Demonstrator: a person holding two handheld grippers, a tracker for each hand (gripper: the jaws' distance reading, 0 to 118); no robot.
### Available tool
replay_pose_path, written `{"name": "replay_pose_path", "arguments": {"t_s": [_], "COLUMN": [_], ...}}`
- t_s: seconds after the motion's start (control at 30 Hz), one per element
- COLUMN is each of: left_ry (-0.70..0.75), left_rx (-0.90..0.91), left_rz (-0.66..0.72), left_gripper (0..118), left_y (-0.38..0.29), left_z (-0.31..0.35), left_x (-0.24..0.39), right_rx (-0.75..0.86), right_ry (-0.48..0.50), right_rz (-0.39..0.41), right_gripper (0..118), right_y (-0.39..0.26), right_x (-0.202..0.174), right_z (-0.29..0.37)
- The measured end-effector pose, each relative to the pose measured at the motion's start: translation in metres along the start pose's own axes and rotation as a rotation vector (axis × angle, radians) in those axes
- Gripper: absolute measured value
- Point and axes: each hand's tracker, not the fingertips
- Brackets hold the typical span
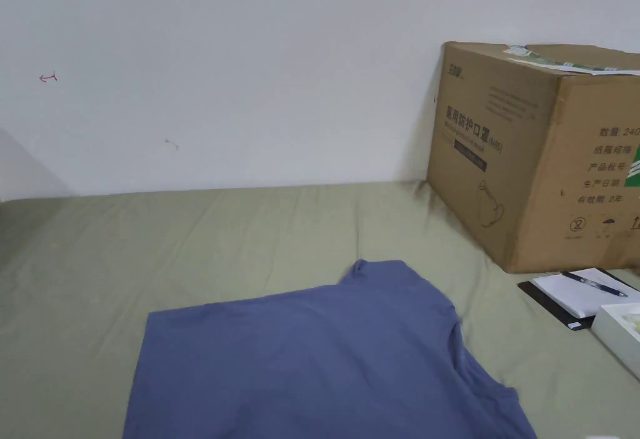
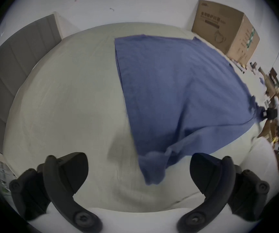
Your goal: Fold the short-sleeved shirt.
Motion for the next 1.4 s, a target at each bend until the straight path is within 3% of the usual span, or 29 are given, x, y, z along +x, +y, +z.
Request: {"name": "replay_pose_path", "arguments": {"t_s": [0.1, 0.27, 0.3, 0.33, 0.37, 0.4, 0.43, 0.47, 0.5, 0.63, 0.8, 0.93, 0.97, 1.03, 1.07, 1.1, 1.3, 1.33, 1.37, 1.4], "left_ry": [-0.058, -0.170, -0.182, -0.156, -0.121, -0.059, -0.009, 0.017, -0.006, -0.049, -0.068, -0.139, -0.144, -0.131, -0.126, -0.103, -0.119, -0.124, -0.125, -0.116], "left_rx": [0.108, 0.354, 0.413, 0.517, 0.569, 0.601, 0.627, 0.647, 0.657, 0.618, 0.050, -0.084, -0.109, -0.124, -0.139, -0.166, -0.185, -0.185, -0.177, -0.163], "left_rz": [0.107, 0.210, 0.204, 0.193, 0.178, 0.150, 0.130, 0.116, 0.111, 0.073, 0.090, 0.166, 0.177, 0.162, 0.159, 0.145, 0.122, 0.122, 0.117, 0.103], "left_gripper": [118, 117, 112, 99, 76, 37, 9, 0, 0, 0, 0, 1, 12, 92, 118, 113, 112, 106, 89, 47], "left_y": [0.008, 0.010, 0.007, -0.003, -0.008, -0.014, -0.019, -0.024, -0.030, -0.029, 0.025, 0.044, 0.044, 0.045, 0.045, 0.041, 0.030, 0.026, 0.024, 0.020], "left_z": [0.043, 0.120, 0.131, 0.142, 0.149, 0.153, 0.152, 0.154, 0.157, 0.163, 0.113, 0.057, 0.046, 0.025, 0.016, 0.008, -0.016, -0.018, -0.022, -0.023], "left_x": [-0.002, 0.013, 0.019, 0.029, 0.037, 0.047, 0.053, 0.058, 0.060, 0.060, 0.031, 0.000, -0.004, -0.011, -0.012, -0.011, -0.004, -0.003, -0.007, -0.004], "right_rx": [0.120, 0.371, 0.444, 0.544, 0.608, 0.660, 0.707, 0.720, 0.708, 0.671, 0.653, 0.595, 0.578, 0.557, 0.547, 0.533, 0.481, 0.475, 0.470, 0.462], "right_ry": [0.057, 0.166, 0.195, 0.243, 0.268, 0.282, 0.273, 0.241, 0.230, 0.351, 0.302, 0.327, 0.336, 0.327, 0.327, 0.331, 0.307, 0.301, 0.297, 0.293], "right_rz": [-0.043, -0.004, 0.002, 0.005, 0.010, 0.020, 0.031, 0.044, 0.065, 0.084, 0.190, 0.197, 0.194, 0.183, 0.177, 0.169, 0.191, 0.198, 0.202, 0.204], "right_gripper": [112, 114, 113, 111, 103, 79, 46, 11, 0, 0, 0, 0, 0, 0, 0, 0, 0, 0, 0, 0], "right_y": [-0.003, -0.003, -0.005, -0.011, -0.016, -0.019, -0.023, -0.024, -0.026, -0.020, -0.019, -0.021, -0.021, -0.024, -0.024, -0.025, -0.029, -0.028, -0.028, -0.028], "right_x": [-0.006, -0.048, -0.060, -0.072, -0.080, -0.091, -0.104, -0.113, -0.123, -0.134, -0.140, -0.143, -0.143, -0.144, -0.143, -0.142, -0.142, -0.143, -0.143, -0.143], "right_z": [0.030, 0.117, 0.133, 0.148, 0.157, 0.162, 0.168, 0.171, 0.171, 0.171, 0.172, 0.163, 0.160, 0.155, 0.154, 0.151, 0.141, 0.139, 0.137, 0.136]}}
